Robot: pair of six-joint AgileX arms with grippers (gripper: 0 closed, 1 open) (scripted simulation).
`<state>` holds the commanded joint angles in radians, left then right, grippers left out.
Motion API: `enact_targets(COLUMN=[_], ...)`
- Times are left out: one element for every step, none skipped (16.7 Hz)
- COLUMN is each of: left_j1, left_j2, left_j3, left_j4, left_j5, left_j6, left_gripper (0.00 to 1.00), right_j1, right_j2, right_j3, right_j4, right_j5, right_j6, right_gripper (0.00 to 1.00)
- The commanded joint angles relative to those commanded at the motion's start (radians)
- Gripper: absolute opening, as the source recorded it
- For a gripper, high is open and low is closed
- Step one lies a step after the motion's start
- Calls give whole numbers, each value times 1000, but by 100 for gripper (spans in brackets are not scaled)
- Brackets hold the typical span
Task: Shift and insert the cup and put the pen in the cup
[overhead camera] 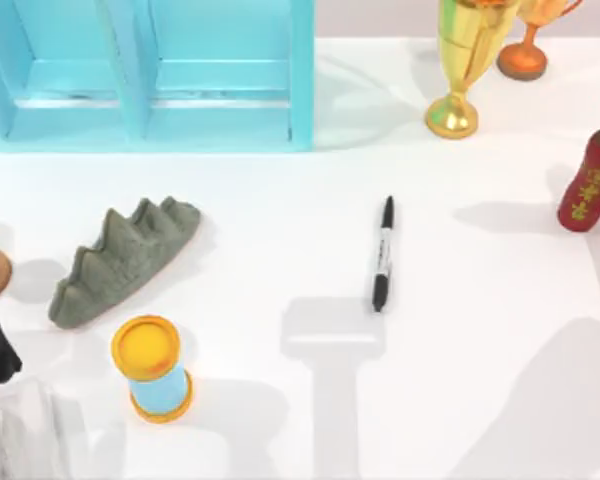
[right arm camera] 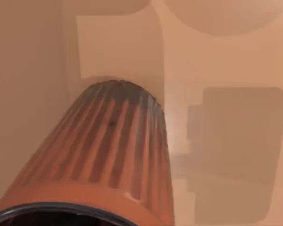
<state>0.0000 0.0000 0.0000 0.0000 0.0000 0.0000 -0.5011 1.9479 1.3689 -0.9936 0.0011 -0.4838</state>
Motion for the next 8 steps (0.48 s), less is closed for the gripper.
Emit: enact_targets(left_j1=[0, 0, 0, 0, 0, 0, 0, 0], left_j2=[0, 0, 0, 0, 0, 0, 0, 0], left_j3=[0, 0, 0, 0, 0, 0, 0, 0], left_j4=[0, 0, 0, 0, 0, 0, 0, 0], left_j5=[0, 0, 0, 0, 0, 0, 0, 0], left_j6=[0, 0, 0, 0, 0, 0, 0, 0], left_gripper=[100, 100, 100, 100, 100, 100, 100, 100], right_j1=[0, 0, 0, 0, 0, 0, 0, 0], right_j2=[3, 3, 3, 3, 3, 3, 3, 3], right_j3=[-8, -9, -9, -9, -9, -9, -9, -9], right_j4=[9, 10, 10, 10, 10, 10, 10, 10], right_j5=[0, 0, 0, 0, 0, 0, 0, 0], right_j6=[0, 0, 0, 0, 0, 0, 0, 0], right_gripper=[100, 100, 100, 100, 92, 85, 77, 70])
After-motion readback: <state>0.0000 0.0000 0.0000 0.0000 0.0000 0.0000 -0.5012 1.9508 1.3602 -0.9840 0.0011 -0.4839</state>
